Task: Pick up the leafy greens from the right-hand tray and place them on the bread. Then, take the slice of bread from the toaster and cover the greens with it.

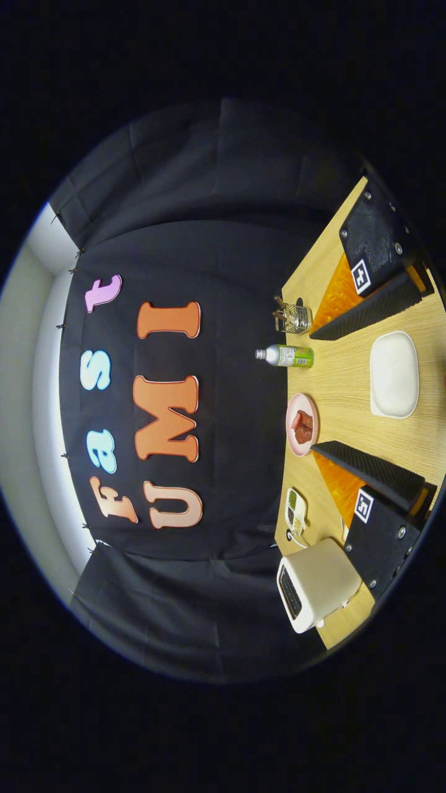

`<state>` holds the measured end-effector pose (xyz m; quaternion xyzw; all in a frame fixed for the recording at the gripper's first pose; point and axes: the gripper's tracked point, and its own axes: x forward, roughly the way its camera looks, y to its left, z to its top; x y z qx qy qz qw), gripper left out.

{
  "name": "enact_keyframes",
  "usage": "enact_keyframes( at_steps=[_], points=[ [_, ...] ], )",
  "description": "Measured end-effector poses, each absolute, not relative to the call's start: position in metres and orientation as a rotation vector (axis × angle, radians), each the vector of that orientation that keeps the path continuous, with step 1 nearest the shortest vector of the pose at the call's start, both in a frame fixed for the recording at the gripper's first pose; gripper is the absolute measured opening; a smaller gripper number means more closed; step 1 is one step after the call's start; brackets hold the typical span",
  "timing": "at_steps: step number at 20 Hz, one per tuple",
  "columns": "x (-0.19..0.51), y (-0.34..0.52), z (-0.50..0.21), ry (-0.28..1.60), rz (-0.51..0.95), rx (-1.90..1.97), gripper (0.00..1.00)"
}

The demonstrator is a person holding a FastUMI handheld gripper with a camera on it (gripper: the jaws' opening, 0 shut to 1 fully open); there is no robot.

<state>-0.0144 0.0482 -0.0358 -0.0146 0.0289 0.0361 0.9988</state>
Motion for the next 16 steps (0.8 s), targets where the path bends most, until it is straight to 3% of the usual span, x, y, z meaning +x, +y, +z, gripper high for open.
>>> enact_keyframes(
  at_steps=[16],
  points=[
    [0.001,0.034,-0.041,0.039,0.041,-0.009,0.98]
  ],
)
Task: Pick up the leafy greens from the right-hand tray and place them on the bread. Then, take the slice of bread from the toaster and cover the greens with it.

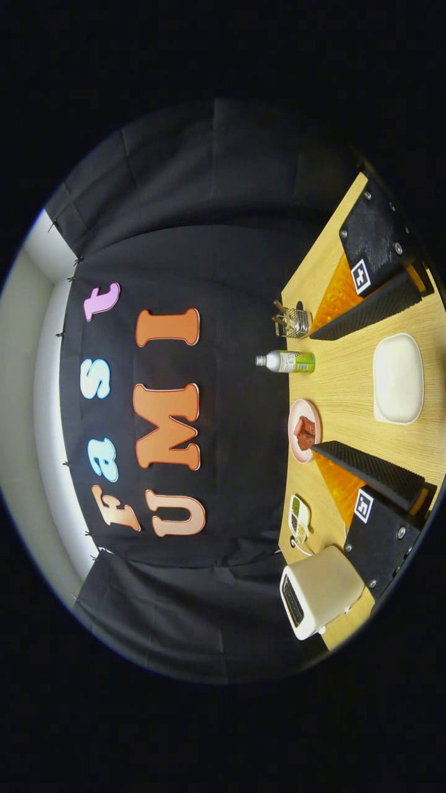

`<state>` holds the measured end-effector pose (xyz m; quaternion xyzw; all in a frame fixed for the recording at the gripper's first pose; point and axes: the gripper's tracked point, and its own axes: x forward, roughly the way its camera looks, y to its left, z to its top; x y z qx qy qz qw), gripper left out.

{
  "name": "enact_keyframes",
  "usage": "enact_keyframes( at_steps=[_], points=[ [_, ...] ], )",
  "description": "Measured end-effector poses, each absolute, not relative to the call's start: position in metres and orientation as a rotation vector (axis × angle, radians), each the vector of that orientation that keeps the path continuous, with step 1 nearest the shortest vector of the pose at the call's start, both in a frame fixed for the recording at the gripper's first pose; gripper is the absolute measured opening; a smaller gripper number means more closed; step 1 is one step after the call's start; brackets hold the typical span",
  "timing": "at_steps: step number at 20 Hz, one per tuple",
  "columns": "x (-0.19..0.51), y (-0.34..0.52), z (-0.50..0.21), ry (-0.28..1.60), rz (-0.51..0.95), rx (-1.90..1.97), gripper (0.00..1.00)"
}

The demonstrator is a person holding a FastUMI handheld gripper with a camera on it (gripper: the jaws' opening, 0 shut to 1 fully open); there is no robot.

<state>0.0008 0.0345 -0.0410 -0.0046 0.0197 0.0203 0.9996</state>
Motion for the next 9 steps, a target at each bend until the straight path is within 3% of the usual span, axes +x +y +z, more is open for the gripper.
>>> enact_keyframes(
  at_steps=[9],
  points=[
    [0.009,0.0259,-0.0415,0.018,0.025,0.002,0.98]
  ],
)
